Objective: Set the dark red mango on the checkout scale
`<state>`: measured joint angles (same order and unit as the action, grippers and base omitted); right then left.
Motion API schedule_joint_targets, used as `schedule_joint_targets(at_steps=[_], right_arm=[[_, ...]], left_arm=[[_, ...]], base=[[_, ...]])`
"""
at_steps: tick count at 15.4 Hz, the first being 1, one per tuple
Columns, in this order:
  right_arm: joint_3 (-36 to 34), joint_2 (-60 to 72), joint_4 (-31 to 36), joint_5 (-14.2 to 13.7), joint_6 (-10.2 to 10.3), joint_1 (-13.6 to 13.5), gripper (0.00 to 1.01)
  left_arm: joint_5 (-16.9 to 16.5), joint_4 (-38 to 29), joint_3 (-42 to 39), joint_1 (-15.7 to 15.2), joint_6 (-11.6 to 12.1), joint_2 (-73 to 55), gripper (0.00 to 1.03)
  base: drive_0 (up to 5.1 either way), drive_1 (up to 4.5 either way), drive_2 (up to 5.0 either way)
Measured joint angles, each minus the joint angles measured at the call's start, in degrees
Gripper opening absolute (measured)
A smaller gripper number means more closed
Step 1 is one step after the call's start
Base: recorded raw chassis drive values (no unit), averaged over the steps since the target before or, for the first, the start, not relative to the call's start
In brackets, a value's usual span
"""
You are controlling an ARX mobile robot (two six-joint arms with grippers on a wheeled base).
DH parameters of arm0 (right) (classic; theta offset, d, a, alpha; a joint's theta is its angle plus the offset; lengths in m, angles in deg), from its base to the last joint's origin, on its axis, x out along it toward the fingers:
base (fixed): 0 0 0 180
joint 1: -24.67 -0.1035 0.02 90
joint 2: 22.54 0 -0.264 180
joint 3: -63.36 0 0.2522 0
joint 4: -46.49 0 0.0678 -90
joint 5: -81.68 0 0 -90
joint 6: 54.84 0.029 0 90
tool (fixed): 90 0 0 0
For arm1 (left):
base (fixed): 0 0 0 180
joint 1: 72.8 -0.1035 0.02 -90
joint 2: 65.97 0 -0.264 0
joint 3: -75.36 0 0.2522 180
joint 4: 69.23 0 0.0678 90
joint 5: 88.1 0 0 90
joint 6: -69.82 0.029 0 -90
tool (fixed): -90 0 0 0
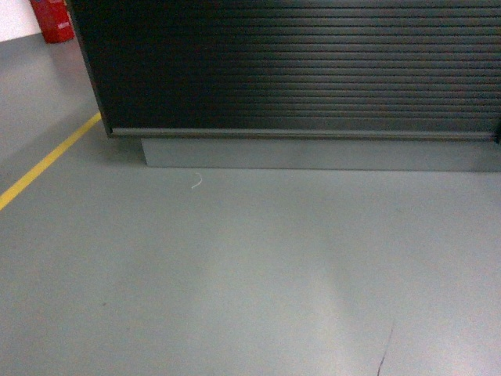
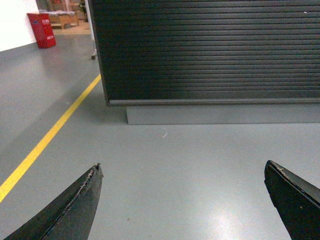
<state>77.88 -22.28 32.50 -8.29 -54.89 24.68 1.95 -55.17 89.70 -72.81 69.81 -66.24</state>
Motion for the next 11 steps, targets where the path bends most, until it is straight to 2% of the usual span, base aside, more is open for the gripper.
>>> schedule_joint_targets(at_steps=[11], right_arm=[[0.00,0.00,-0.15,-0.04,0.02,0.00,0.98]], left_arm=[[-0.02,0.07,0.00,-0.02,0.00,0.00,0.98]], base=[[0.0,4.30,-4.3]])
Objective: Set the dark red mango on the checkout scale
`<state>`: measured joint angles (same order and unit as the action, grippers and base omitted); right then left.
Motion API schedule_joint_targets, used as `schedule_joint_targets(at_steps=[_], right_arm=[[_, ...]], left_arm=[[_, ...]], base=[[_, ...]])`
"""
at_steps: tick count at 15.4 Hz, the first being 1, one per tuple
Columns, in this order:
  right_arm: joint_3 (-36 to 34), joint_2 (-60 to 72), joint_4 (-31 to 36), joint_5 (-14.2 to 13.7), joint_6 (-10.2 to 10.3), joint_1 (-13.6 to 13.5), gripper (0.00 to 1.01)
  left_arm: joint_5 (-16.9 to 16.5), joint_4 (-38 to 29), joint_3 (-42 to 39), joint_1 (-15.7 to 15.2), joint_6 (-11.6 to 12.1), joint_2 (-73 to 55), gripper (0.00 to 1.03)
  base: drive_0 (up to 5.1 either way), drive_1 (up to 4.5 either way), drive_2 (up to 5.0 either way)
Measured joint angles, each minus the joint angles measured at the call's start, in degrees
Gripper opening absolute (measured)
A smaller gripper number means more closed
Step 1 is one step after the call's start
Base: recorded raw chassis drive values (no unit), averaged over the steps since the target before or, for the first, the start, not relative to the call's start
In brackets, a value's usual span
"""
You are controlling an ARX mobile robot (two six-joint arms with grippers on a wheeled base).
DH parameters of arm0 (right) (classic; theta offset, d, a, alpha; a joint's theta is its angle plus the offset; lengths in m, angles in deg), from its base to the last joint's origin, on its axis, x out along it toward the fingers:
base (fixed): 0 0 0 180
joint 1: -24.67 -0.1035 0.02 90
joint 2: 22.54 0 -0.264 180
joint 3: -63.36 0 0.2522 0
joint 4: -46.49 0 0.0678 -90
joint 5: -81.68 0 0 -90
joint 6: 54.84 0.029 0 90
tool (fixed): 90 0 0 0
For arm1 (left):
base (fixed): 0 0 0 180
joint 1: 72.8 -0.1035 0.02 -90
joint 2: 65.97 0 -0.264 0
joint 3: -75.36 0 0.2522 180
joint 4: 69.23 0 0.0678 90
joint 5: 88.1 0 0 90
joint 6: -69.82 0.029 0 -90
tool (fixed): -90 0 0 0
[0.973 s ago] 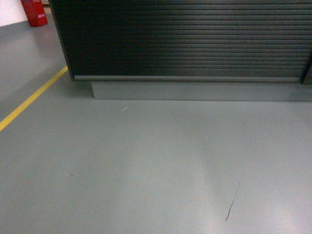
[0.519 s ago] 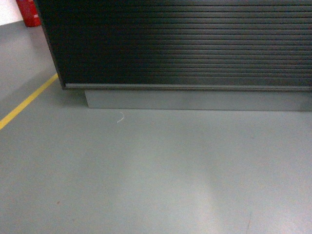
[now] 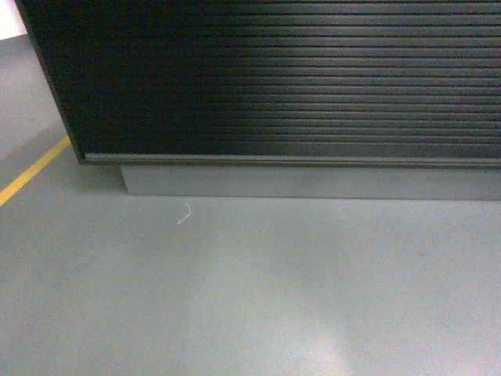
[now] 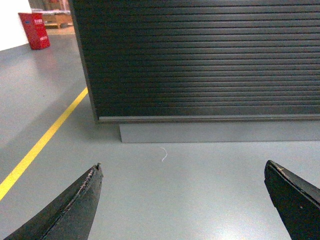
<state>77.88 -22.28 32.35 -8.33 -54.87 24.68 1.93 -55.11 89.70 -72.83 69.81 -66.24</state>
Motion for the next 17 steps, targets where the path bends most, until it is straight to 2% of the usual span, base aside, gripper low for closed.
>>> schedule_joint_targets(at_steps=[17], right_arm=[[0.00,0.00,-0.02,0.04,0.00,0.00,0.98]], left_arm=[[-0.02,-0.02,0.00,0.00,0.00,0.00,0.98]], base=[[0.0,3.38,-3.3]])
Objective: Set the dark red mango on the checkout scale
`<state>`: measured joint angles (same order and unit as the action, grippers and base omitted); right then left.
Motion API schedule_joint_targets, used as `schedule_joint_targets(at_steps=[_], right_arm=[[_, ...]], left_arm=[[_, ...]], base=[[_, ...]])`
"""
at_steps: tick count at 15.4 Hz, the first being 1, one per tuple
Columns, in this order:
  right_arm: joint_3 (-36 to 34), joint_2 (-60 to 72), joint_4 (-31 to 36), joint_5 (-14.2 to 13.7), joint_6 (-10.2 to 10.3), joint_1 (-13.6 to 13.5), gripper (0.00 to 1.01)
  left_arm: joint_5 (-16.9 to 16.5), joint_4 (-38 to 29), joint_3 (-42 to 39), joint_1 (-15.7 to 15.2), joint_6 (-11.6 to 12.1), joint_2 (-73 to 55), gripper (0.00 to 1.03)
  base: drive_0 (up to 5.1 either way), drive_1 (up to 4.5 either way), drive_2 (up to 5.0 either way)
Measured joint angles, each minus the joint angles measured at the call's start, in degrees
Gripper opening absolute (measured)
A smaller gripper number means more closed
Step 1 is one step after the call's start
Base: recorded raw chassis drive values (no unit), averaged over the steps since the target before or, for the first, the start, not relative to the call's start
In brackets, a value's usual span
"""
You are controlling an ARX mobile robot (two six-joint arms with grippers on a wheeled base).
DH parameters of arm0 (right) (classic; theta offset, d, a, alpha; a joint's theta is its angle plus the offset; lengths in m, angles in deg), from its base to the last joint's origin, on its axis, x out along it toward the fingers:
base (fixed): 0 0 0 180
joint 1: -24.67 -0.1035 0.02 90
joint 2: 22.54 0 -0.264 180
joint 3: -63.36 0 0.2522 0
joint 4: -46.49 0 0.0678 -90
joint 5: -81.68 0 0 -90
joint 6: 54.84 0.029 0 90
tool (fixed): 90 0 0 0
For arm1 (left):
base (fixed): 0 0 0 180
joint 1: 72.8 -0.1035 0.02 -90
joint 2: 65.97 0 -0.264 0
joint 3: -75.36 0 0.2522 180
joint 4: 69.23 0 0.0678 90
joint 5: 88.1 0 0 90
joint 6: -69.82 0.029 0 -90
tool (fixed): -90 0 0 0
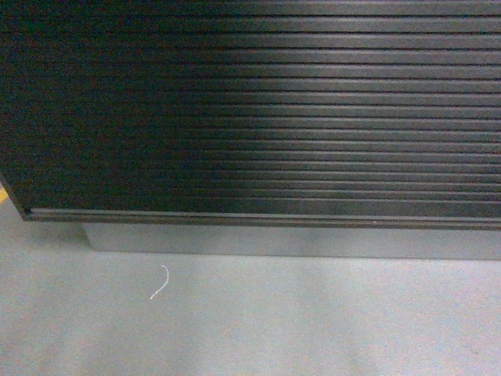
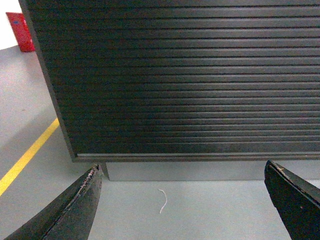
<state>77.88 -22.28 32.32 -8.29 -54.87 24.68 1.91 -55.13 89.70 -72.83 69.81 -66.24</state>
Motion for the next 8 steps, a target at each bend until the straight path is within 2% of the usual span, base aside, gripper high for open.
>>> schedule_joint_targets(at_steps=[8], right_arm=[[0.00,0.00,0.20,0.00,-0.02,0.00,0.98]], left_arm=[[0.04,0.04,0.00,0.00,0.00,0.00,0.98]], base=[[-0.1,3.25,-3.4]])
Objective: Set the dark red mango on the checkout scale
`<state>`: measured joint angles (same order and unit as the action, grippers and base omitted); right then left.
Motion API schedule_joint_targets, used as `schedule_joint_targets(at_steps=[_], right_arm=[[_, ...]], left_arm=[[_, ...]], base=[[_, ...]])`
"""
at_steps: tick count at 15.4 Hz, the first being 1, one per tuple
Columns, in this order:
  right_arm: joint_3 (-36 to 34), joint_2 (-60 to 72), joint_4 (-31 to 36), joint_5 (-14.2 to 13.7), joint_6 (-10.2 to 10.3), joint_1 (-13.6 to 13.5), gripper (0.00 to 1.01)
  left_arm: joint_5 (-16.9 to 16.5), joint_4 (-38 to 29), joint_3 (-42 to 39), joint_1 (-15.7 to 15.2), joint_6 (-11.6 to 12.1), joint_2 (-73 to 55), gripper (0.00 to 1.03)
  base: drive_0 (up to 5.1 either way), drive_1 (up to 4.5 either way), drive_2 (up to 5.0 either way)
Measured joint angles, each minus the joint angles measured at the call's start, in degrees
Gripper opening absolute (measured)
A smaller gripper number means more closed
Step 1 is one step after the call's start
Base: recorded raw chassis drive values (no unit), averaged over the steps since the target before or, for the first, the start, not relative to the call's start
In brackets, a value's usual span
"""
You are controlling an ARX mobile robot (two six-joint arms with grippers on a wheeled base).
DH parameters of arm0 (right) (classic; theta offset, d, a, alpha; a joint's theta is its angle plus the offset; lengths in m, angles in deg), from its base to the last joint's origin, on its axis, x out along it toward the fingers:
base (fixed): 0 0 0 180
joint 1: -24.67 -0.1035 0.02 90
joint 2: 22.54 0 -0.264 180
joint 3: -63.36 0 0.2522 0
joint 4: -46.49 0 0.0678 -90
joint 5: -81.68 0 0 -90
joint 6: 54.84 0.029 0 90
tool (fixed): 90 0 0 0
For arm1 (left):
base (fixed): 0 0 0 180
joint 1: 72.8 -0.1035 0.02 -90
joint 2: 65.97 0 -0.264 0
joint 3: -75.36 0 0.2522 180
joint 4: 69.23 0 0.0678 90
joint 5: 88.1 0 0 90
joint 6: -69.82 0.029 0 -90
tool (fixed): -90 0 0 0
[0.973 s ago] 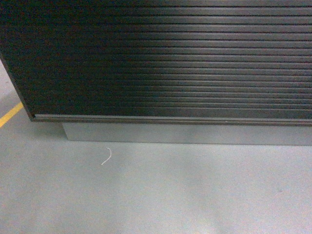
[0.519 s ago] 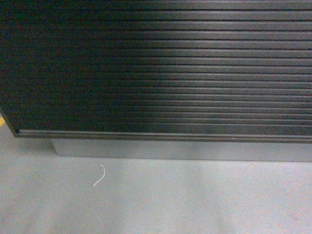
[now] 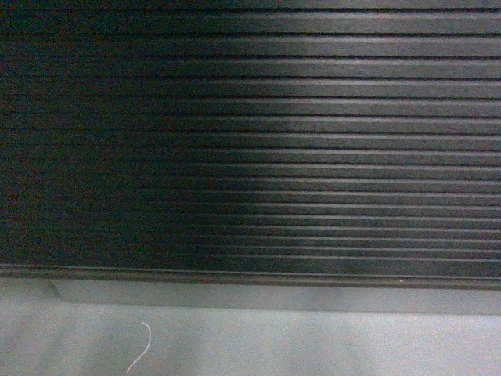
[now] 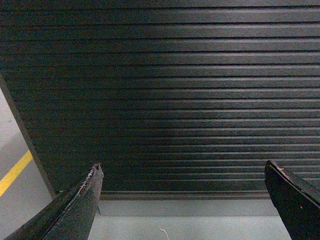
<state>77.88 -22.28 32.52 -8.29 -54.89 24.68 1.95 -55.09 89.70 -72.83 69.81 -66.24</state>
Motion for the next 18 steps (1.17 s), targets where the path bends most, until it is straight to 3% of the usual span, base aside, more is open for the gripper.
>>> schedule_joint_targets(at_steps=[6,18], right_arm=[[0.00,0.00,0.02,0.00,0.02,0.00,0.98],[0.00,0.00,0.00,0.00,0.02,0.00,0.98]], left_arm=[[0.00,-0.28,0.00,0.00,0.00,0.00,0.98],[-0.02,-0.17,0.00,0.00,0.00,0.00,0.98]], base=[[0.0,3.31,-3.4],[0.0,0.00,0.0]])
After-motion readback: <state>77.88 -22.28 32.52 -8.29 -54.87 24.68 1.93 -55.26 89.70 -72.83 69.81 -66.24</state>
